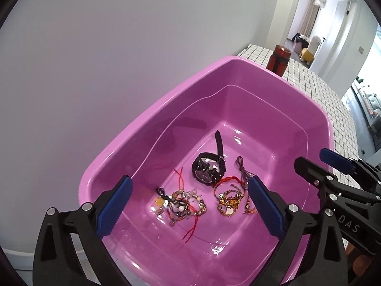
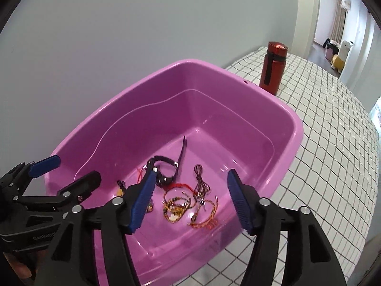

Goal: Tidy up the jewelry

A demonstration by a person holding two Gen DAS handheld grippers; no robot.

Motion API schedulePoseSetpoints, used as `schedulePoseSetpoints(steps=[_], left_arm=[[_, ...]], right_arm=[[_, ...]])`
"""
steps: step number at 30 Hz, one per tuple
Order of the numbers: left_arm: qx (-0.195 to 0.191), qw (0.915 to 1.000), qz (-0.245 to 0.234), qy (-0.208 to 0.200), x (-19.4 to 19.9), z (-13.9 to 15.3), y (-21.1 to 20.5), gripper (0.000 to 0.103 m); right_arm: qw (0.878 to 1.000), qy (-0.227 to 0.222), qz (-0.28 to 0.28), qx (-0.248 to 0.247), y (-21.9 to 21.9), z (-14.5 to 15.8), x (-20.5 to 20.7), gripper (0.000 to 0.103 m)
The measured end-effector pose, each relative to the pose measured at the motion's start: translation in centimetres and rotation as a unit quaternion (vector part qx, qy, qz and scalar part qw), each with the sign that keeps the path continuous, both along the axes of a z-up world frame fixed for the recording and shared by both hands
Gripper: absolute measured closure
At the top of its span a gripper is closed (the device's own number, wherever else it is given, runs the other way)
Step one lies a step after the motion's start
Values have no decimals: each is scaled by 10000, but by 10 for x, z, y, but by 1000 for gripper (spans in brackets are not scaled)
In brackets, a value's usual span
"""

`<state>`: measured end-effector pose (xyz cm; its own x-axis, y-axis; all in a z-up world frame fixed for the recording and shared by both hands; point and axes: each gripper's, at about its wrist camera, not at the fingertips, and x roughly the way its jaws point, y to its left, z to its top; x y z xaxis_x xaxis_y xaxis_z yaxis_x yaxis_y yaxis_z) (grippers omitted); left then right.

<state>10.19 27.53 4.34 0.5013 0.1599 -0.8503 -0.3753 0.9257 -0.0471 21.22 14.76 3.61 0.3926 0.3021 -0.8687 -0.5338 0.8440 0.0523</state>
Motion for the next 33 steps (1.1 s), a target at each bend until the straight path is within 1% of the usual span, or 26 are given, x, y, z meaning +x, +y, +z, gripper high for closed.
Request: schedulePoseSetpoints(steps=[7,11,13,18,23,33], left_arm=[[68,9997,79,223,-4,5,-1,6],[196,9992,91,341,-6,9,-5,6],[238,9990,115,349,-9,11,-7,6],[169,9992,157,337,-15,17,-8,6],[185,9992,196,288,-20,21,-10,6],[226,9992,205,268,-24,24,-13,6]], right_arm=[[9995,241,-115,-188,-4,5,-11,34],[9980,407,-229,-436,-5,5,-14,32],[9974,450,-248,-513,-5,8,-17,32],[9967,473,-306,-591,-7,16,-23,32],[9964,460,-298,-645,-8,22,-28,32],[9962,466,-304,-667,-10,26,-33,32]])
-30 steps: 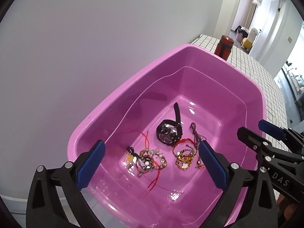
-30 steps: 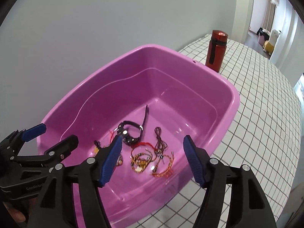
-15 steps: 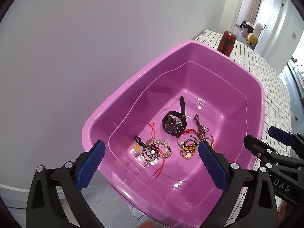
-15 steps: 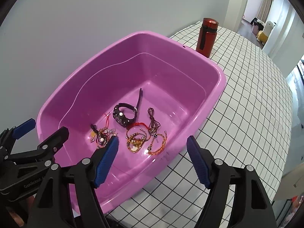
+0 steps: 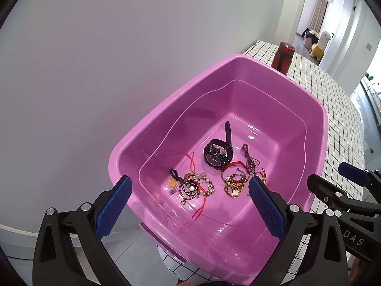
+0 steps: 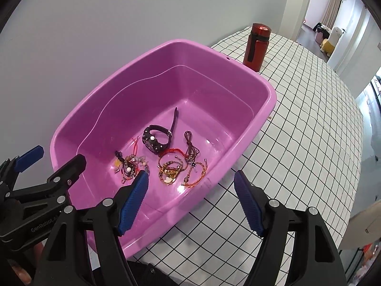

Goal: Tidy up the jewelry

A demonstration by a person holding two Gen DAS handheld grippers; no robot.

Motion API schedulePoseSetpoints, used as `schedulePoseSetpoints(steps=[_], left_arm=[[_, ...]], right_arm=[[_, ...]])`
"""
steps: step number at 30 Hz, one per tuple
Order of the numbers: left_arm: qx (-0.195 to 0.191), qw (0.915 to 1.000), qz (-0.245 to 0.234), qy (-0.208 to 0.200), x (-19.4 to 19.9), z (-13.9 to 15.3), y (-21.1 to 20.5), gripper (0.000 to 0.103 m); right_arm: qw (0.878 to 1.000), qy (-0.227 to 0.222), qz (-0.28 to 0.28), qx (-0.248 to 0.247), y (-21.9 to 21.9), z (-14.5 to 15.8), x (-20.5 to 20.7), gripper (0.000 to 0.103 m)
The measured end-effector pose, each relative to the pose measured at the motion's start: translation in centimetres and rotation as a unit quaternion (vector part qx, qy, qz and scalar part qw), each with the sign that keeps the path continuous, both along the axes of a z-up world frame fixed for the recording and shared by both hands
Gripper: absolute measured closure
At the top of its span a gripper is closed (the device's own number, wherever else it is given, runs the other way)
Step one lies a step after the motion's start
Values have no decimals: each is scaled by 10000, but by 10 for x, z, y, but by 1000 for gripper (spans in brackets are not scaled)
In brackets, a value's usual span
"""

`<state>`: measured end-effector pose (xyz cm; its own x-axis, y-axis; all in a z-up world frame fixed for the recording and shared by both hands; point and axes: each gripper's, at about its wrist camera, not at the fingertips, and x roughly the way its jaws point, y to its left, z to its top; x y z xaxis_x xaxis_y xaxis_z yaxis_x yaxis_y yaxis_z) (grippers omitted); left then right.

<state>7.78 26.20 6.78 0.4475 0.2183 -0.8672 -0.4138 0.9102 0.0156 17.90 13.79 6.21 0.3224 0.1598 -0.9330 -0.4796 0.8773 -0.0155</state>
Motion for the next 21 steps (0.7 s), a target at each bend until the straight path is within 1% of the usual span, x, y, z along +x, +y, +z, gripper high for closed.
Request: schedulePoseSetpoints(steps=[21], left_arm=[[57,10000,30,-53,-5,7,-3,6]], right_arm=[[10000,-19,36,-56,0,3,-2,32]])
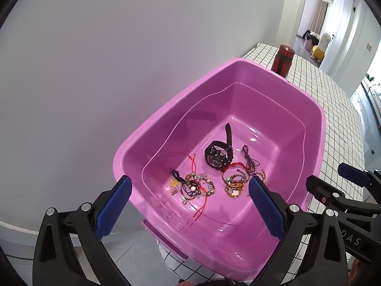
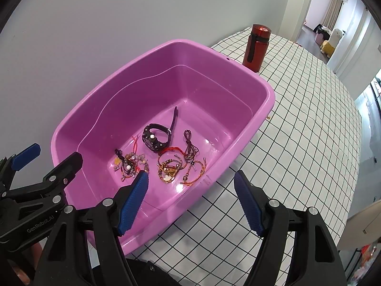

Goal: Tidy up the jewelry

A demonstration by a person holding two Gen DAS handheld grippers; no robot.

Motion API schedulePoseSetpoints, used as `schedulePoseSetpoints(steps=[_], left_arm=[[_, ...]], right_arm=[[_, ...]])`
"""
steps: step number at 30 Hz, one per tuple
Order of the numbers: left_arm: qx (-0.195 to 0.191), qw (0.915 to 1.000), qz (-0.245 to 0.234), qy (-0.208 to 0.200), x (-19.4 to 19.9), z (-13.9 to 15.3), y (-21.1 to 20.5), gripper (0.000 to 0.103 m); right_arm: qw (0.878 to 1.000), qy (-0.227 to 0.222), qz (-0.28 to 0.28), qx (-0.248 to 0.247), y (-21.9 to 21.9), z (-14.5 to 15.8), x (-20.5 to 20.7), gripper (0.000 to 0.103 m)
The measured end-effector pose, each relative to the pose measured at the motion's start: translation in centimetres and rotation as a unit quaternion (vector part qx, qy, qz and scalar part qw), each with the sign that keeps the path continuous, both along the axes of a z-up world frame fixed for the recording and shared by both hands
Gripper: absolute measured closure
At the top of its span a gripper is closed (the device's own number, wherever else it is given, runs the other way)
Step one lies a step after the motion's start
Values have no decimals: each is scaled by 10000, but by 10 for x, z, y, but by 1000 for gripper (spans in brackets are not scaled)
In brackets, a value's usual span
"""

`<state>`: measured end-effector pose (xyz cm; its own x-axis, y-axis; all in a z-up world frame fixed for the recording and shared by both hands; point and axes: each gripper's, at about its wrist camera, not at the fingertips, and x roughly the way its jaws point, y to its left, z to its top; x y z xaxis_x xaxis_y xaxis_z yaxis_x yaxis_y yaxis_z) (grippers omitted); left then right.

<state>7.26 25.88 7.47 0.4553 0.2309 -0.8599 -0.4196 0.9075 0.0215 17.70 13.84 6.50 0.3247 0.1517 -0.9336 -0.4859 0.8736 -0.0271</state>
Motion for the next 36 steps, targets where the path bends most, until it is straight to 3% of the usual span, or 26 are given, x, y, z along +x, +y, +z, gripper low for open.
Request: schedulePoseSetpoints(steps=[36], left_arm=[[-182,9998,31,25,-1,-3,2,6]], right_arm=[[10000,19,-6,-35,-1,0,-3,32]])
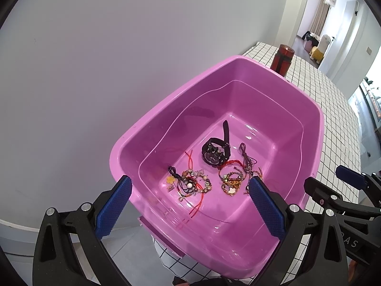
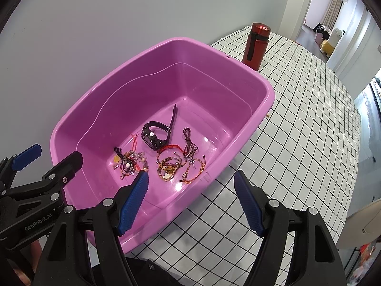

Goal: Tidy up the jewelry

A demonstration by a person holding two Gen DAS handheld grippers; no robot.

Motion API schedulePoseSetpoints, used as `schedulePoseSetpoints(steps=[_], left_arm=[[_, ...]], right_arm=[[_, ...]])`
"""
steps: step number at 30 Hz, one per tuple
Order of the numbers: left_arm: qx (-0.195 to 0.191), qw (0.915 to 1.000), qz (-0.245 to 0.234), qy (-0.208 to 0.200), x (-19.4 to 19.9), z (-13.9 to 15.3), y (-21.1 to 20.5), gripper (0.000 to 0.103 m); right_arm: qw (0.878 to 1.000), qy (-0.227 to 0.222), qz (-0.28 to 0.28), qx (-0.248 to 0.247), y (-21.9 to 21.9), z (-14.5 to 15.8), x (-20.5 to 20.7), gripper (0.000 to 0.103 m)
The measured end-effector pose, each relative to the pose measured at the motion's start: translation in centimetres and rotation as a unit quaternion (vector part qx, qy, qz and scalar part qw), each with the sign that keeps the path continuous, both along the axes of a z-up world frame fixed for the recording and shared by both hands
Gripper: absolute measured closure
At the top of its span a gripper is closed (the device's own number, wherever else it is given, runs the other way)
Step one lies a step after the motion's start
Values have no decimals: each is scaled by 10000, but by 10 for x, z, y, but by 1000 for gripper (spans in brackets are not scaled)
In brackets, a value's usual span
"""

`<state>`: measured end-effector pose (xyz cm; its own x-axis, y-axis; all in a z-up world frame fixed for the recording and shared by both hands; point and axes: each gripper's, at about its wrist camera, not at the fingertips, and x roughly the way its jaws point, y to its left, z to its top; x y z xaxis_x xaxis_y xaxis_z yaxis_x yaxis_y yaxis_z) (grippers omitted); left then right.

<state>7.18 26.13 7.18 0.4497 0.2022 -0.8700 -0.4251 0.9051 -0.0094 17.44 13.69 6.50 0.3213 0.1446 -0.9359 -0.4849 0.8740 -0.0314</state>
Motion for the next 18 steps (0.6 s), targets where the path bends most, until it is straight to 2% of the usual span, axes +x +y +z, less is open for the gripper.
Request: schedulePoseSetpoints(steps=[8,18], left_arm=[[88,9998,-127,-125,-3,3,-3,6],[255,9995,-160,-80,-2,5,-3,6]], right_arm=[[10000,18,-41,1,0,-1,-1,32],[10000,38,-89,9,1,-3,-2,32]])
